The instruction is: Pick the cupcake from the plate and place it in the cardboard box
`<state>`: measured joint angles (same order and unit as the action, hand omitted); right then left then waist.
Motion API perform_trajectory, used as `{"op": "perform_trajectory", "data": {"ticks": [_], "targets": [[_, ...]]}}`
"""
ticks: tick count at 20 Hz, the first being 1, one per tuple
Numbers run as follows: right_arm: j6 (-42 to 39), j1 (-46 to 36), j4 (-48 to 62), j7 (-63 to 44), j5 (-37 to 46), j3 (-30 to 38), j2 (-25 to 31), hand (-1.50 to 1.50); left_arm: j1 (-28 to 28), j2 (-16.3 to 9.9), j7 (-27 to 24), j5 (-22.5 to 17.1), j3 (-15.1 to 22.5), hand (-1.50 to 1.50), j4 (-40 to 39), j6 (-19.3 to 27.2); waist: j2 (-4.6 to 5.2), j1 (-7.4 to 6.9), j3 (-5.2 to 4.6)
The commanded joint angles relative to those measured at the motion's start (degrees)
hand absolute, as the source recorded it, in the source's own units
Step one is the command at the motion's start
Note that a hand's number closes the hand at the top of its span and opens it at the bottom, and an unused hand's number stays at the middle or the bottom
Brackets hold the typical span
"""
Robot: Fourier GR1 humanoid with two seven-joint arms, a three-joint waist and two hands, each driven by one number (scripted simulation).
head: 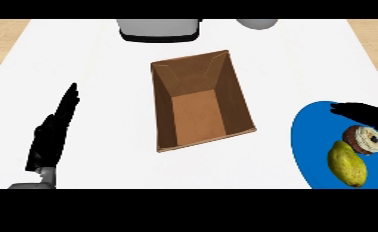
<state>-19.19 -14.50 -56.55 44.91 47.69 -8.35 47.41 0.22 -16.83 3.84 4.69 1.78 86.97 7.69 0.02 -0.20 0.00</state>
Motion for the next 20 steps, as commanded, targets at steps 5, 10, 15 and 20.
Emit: {"op": "perform_trajectory", "data": {"ticks": [5,10,15,20], "targets": [[1.2,1.2,-0.1,3.3,3.0,1.2,-2.1,1.5,-3.0,3.4,2.7,3.8,0.8,0.0,-1.1,1.1,-0.03,0.21,0.01],[9.6,0.9,0.3,4.2,1.6,5.8,-3.6,1.5,2.1,3.0,3.3,2.9,1.2,0.0,4.8,-0.7,-0.09,-0.02,0.02],[10.1,2.2,-2.6,5.7,0.0,9.2,-4.8,1.5,-0.4,2.9,2.3,2.9,-1.1,0.0,1.8,-1.7,-0.08,0.34,-0.01],[16.9,11.1,-3.4,-25.5,0.8,15.5,-13.0,1.5,3.7,1.4,1.7,1.8,-3.9,0.0,1.8,-0.1,-1.71,6.66,-0.53]]}}
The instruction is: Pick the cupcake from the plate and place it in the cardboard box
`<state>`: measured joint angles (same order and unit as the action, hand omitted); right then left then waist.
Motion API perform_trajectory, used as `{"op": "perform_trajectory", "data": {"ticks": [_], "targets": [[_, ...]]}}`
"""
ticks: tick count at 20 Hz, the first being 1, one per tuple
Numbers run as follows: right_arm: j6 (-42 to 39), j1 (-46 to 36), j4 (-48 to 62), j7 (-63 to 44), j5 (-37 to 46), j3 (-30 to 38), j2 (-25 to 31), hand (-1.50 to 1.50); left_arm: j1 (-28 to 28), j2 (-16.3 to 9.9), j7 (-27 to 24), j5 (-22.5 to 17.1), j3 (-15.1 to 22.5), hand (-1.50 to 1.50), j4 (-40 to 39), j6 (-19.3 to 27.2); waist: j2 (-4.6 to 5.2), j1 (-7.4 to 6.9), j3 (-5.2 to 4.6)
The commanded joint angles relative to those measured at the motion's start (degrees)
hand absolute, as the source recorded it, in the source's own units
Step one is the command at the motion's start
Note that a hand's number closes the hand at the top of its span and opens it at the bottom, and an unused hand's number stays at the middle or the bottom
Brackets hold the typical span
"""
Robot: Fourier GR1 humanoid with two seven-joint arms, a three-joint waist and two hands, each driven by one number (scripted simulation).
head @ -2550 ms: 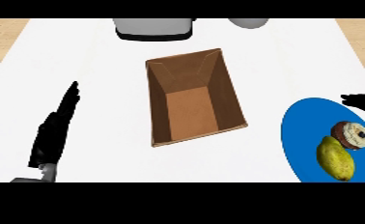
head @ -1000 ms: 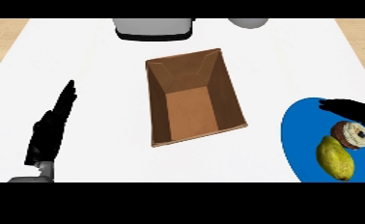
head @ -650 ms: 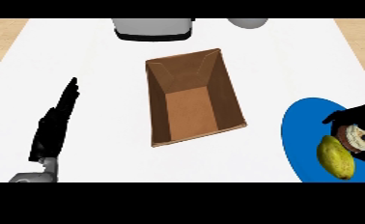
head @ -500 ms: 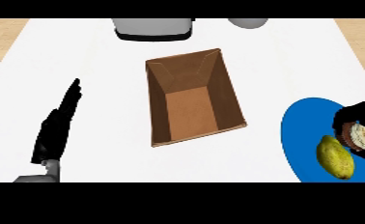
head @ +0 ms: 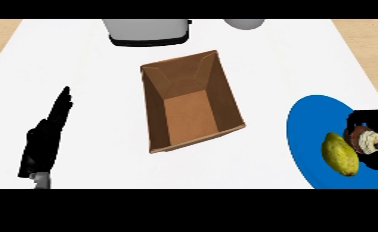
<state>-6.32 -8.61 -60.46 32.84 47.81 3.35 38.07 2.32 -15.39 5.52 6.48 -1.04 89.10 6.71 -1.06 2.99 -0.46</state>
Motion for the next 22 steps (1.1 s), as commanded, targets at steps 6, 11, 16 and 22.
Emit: {"op": "perform_trajectory", "data": {"ticks": [6,11,16,22], "targets": [[12.0,12.7,-10.9,-30.2,3.0,7.0,-9.7,1.5,2.6,-0.6,-0.1,0.3,-2.1,0.0,0.7,1.7,-1.1,4.85,-0.25],[11.7,16.2,-28.4,-40.5,4.7,3.6,-16.5,1.5,4.4,-0.3,-0.7,0.0,-1.5,0.0,1.6,0.9,-0.95,2.87,-0.28],[12.1,16.0,-48.2,-44.4,1.2,-2.8,-26.5,1.5,2.8,-0.7,0.4,-1.1,-1.2,0.0,1.6,-0.8,-0.74,1.9,-0.01],[5.7,18.1,-71.5,-58.1,8.8,-15.2,-32.0,1.5,2.3,0.6,-1.4,1.5,0.9,0.0,2.0,0.6,0.16,-0.98,0.09]]}}
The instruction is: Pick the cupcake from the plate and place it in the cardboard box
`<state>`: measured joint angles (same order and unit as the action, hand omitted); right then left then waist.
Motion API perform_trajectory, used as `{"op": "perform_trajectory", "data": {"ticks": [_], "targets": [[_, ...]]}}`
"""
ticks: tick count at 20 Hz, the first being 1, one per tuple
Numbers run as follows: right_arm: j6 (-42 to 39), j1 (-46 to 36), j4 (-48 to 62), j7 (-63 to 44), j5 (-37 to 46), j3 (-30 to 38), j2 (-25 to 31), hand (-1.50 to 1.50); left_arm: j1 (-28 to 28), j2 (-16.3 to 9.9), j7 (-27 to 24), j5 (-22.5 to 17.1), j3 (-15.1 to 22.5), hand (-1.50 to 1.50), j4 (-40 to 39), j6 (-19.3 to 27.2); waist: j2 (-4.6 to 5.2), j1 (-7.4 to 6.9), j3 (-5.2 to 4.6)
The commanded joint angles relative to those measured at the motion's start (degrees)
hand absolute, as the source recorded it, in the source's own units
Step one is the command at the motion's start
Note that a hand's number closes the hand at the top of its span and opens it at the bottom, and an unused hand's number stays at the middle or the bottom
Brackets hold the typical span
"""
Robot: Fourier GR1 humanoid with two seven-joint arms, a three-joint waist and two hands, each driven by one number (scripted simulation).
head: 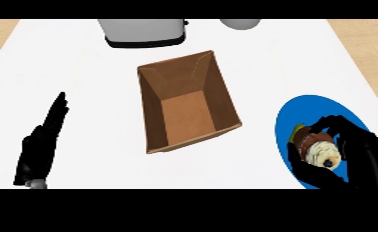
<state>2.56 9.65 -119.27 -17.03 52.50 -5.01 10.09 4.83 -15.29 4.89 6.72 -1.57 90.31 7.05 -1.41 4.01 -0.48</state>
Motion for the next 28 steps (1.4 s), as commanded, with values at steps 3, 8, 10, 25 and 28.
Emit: {"op": "perform_trajectory", "data": {"ticks": [3,8,10,25,28], "targets": [[-10.0,-1.6,-22.3,-17.8,9.3,-13.5,-5.9,1.5,-1.7,-0.3,0.6,0.4,0.8,0.0,0.6,-1.2,0.89,-3.06,0.21],[-17.5,-15.4,-20.6,-35.9,19.1,-26.7,-9.9,1.5,-4.9,0.5,1.3,0.2,0.9,0.0,-2.2,-1.9,1.17,-3.96,0.28],[-19.4,-26.7,-13.9,-43.5,17.3,-25.7,-10.0,1.5,-3.5,2.2,1.2,0.9,2.6,0.0,-0.3,-1.3,1.29,-4.78,0.31],[-2.5,-47.9,28.7,-45.5,2.6,-19.1,-10.1,1.5,-7.9,2.2,4.2,2.5,1.8,0.0,-0.8,-1.6,1.57,-4.93,0.49],[1.7,-48.6,36.3,-43.3,1.8,-18.4,-10.1,1.5,-7.1,0.0,-3.2,-0.6,-1.8,0.0,-6.4,-4.8,1.71,-4.89,0.44]]}}
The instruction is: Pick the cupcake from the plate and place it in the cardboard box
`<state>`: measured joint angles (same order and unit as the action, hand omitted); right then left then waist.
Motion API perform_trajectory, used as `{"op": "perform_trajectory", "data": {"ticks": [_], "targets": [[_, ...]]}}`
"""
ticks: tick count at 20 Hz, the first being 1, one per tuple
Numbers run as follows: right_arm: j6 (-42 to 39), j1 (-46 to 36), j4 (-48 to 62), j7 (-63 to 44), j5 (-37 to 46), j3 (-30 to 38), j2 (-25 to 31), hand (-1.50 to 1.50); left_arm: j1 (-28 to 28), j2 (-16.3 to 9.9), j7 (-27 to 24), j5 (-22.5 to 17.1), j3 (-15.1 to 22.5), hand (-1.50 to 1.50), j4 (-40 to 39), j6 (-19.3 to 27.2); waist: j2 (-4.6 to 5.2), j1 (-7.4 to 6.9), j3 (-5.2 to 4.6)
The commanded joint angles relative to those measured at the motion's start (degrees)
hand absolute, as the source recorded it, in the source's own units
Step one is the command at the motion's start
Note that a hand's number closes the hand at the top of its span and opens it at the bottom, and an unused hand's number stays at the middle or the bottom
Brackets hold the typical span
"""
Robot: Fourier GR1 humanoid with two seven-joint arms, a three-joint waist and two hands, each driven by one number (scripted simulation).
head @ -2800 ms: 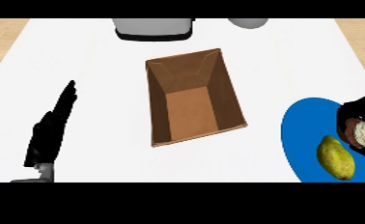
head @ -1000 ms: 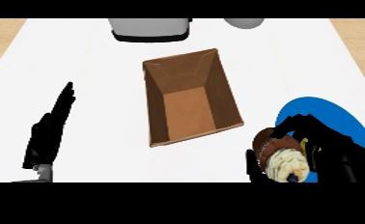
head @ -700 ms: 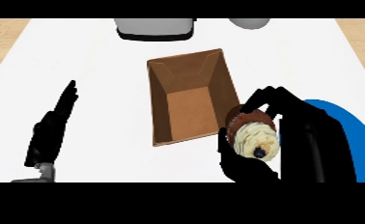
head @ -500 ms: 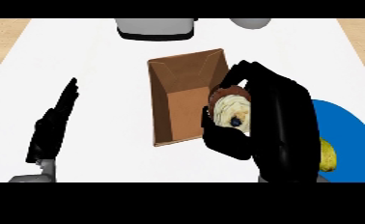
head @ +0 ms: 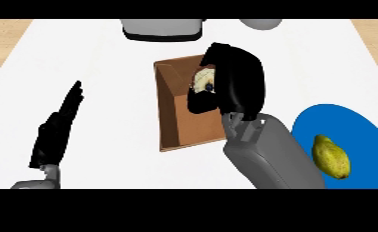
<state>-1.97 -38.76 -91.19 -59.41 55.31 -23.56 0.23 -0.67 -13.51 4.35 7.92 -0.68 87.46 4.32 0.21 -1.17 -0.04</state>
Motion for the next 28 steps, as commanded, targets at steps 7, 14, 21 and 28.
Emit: {"op": "perform_trajectory", "data": {"ticks": [7,14,21,28], "targets": [[17.9,-5.5,22.4,3.6,-7.4,2.7,-0.2,-1.5,-0.1,1.3,2.0,2.0,0.8,0.0,1.8,0.6,-0.05,0.18,0.05],[38.1,-4.3,20.5,6.2,-6.6,3.9,-0.2,-1.5,1.7,1.4,1.8,1.8,0.9,0.0,3.2,0.1,-0.04,-0.19,0.1],[45.1,0.6,9.2,14.1,-12.3,12.8,0.6,-1.5,2.8,1.8,1.6,1.2,0.0,0.0,3.4,0.3,-0.23,1.23,0.14],[43.5,15.5,-10.1,12.1,-12.8,18.5,7.1,-1.5,5.9,0.4,1.0,0.5,-1.6,0.0,5.6,-0.6,-0.73,2.22,0.09]]}}
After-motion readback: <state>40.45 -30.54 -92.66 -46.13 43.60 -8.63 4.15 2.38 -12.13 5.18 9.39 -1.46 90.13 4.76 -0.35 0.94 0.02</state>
